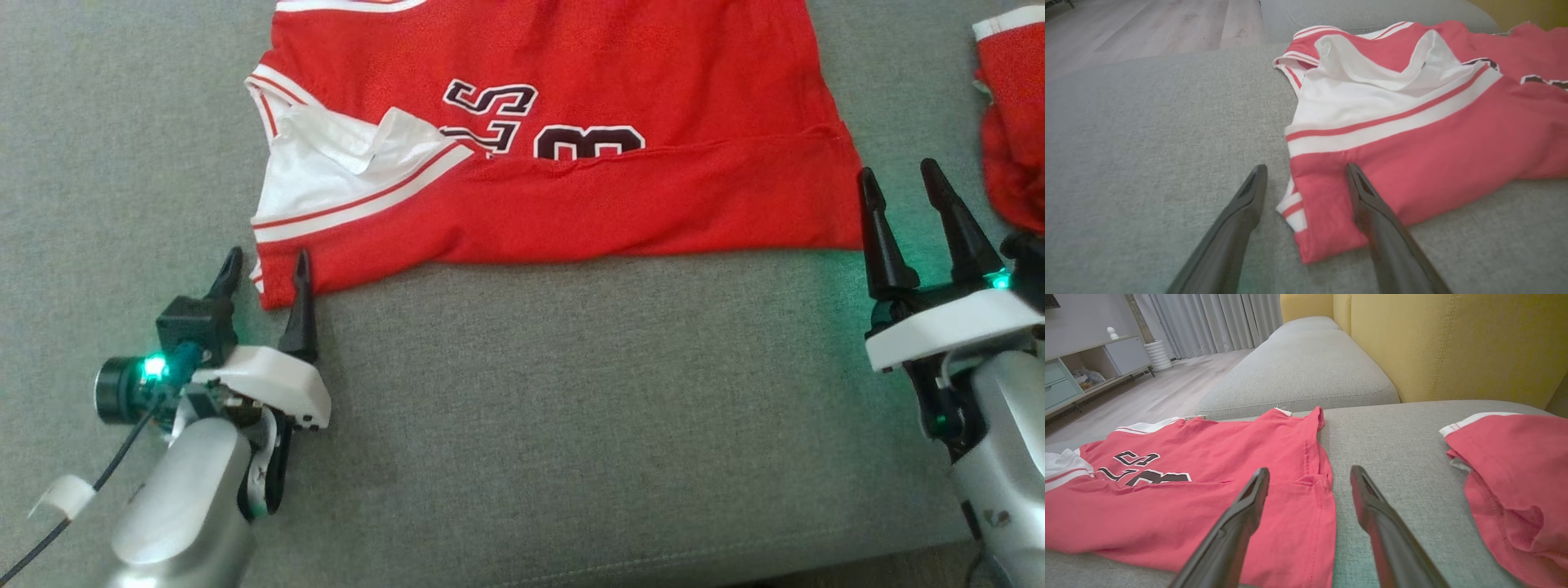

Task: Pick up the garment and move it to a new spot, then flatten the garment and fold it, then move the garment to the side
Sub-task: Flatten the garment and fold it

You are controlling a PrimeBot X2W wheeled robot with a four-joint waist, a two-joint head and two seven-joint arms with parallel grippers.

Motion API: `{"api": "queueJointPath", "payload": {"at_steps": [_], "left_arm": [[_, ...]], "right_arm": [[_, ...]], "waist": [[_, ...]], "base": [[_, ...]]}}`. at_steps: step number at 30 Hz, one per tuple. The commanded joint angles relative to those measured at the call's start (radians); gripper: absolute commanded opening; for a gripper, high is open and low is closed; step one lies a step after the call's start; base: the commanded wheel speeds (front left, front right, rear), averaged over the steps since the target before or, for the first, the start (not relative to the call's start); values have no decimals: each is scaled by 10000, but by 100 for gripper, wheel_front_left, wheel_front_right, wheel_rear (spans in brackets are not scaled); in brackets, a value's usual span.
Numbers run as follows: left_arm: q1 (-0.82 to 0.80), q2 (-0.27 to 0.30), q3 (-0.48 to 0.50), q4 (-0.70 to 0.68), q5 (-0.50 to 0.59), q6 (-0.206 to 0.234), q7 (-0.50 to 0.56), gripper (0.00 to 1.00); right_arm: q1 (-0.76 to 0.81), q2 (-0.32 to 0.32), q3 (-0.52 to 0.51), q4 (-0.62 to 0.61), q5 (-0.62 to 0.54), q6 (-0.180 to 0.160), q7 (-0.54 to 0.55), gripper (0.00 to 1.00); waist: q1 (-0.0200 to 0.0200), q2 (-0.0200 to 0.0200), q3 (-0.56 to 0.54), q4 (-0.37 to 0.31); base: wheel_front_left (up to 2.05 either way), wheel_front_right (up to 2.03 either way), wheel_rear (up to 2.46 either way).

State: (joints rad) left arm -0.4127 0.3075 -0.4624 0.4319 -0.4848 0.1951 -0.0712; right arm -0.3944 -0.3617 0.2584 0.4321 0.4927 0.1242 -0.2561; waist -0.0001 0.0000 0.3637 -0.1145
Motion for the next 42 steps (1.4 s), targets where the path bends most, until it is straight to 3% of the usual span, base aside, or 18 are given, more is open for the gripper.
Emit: {"api": "queueJointPath", "payload": {"at_steps": [1,3,4,5,6,7,21,34,40,41,42], "left_arm": [[-96,266,274,-199,-86,75,32,100],[13,290,231,-108,-118,137,243,100],[56,319,200,-69,-85,207,330,84],[107,340,170,-58,-59,264,395,45],[165,341,168,-79,-88,274,418,26],[240,335,155,-113,-138,233,427,0],[885,595,-150,-965,100,189,-169,0],[688,600,-292,-1070,91,97,-266,0],[574,572,-340,-1062,79,95,-296,0],[561,559,-356,-1059,79,98,-298,0],[549,547,-370,-1054,77,99,-298,0]], "right_arm": [[93,-147,127,-269,59,65,-57,100],[106,-139,131,-203,90,65,-57,100],[112,-132,142,-161,101,65,-57,100],[129,-106,152,-90,138,65,-57,100],[155,-67,180,1,183,65,-57,100],[184,-21,214,118,244,65,-57,100],[-231,443,755,3194,1229,65,-56,100],[-716,403,10,3141,1019,65,-56,100],[-996,625,205,3616,913,65,-56,100],[-1040,651,269,3772,941,65,-56,89],[-1083,666,347,3929,951,65,-56,62]], "waist": [[1,0,-2,-10],[1,0,-12,-31],[1,0,-26,-41],[1,0,-46,-50],[1,0,-66,-56],[1,0,-104,-58],[1,0,-695,380],[1,0,-674,653],[1,0,-585,767],[1,0,-581,788],[1,0,-577,810]], "base": [[0,0,0],[0,0,0],[0,0,0],[0,0,0],[0,0,0],[0,0,0],[0,0,0],[0,0,0],[0,0,0],[0,0,0],[0,0,0]]}}
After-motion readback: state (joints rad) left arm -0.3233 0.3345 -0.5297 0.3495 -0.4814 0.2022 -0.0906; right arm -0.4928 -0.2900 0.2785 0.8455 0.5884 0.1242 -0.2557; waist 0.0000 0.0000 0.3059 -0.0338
